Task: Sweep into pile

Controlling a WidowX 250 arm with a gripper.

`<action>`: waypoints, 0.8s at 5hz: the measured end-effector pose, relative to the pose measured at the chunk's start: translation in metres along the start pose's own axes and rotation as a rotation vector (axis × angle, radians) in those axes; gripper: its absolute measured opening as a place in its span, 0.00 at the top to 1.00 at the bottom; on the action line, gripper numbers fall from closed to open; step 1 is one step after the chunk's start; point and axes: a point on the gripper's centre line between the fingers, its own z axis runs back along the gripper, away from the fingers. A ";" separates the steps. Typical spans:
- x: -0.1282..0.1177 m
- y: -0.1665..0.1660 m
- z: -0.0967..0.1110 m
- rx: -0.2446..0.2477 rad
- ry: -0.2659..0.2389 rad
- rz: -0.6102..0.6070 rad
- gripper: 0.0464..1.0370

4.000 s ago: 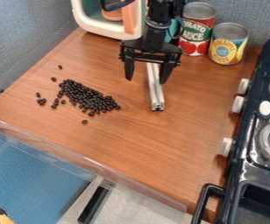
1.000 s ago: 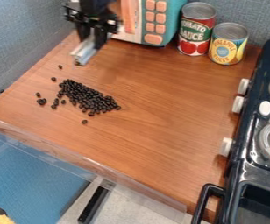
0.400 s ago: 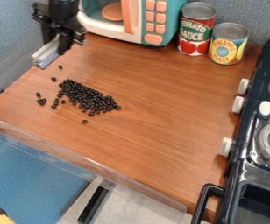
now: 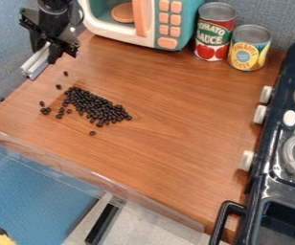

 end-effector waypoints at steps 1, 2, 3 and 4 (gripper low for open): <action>-0.003 0.007 -0.006 0.032 -0.014 0.006 0.66; -0.006 0.006 -0.012 0.045 -0.010 -0.010 0.66; -0.013 0.003 -0.017 0.034 0.051 -0.024 0.66; -0.016 -0.003 -0.026 0.021 0.080 -0.066 0.66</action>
